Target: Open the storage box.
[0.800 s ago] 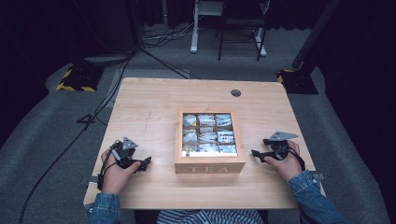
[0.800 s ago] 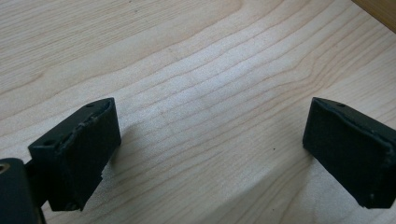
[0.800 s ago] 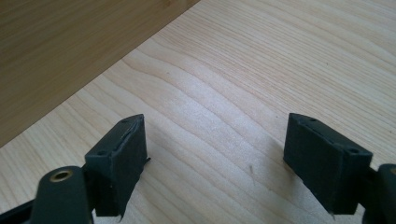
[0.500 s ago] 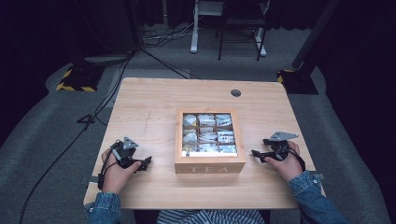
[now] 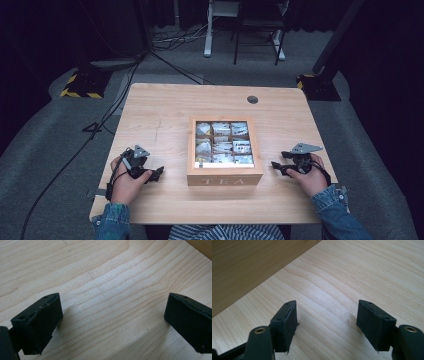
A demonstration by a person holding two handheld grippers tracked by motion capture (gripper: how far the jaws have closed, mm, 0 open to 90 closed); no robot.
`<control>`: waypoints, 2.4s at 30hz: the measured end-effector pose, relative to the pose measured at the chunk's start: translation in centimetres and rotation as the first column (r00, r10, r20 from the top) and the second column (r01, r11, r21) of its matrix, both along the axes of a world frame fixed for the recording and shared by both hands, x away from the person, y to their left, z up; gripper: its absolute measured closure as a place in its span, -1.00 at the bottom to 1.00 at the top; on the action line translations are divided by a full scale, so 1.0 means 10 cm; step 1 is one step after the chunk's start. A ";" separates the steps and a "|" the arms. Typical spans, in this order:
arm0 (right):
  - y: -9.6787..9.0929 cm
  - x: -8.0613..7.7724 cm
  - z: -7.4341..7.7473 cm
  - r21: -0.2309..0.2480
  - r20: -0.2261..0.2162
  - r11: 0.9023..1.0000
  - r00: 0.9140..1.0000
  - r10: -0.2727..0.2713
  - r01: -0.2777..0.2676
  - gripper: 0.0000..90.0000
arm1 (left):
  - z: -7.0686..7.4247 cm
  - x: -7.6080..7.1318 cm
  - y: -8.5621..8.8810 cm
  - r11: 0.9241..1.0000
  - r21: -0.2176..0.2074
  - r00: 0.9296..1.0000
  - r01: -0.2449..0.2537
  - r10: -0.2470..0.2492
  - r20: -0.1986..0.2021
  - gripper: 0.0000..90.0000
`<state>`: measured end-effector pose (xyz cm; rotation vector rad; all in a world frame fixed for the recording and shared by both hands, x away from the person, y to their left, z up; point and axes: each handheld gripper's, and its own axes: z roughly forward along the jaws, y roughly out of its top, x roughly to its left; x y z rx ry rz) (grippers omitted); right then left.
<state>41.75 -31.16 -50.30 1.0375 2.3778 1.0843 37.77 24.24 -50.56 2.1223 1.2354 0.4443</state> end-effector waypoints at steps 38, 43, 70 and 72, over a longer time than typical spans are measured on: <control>0.24 -0.66 0.60 0.208 0.075 0.958 0.980 0.183 -0.195 0.14 | 0.00 0.02 -0.02 1.000 0.003 1.000 0.007 -0.007 -0.001 -0.96; 0.30 -0.71 0.63 0.232 0.074 0.944 0.971 0.225 -0.237 0.14 | 0.00 0.03 -0.02 1.000 0.003 1.000 0.006 -0.006 -0.003 -0.96; 0.56 -0.70 0.41 0.144 0.084 0.956 0.965 0.247 -0.257 0.19 | 0.00 0.03 -0.03 1.000 0.002 1.000 0.002 -0.002 -0.004 -0.96; 0.57 -0.70 0.42 0.130 0.097 0.957 0.963 0.250 -0.261 0.19 | 0.00 0.03 -0.03 1.000 0.001 1.000 0.002 -0.002 -0.004 -0.96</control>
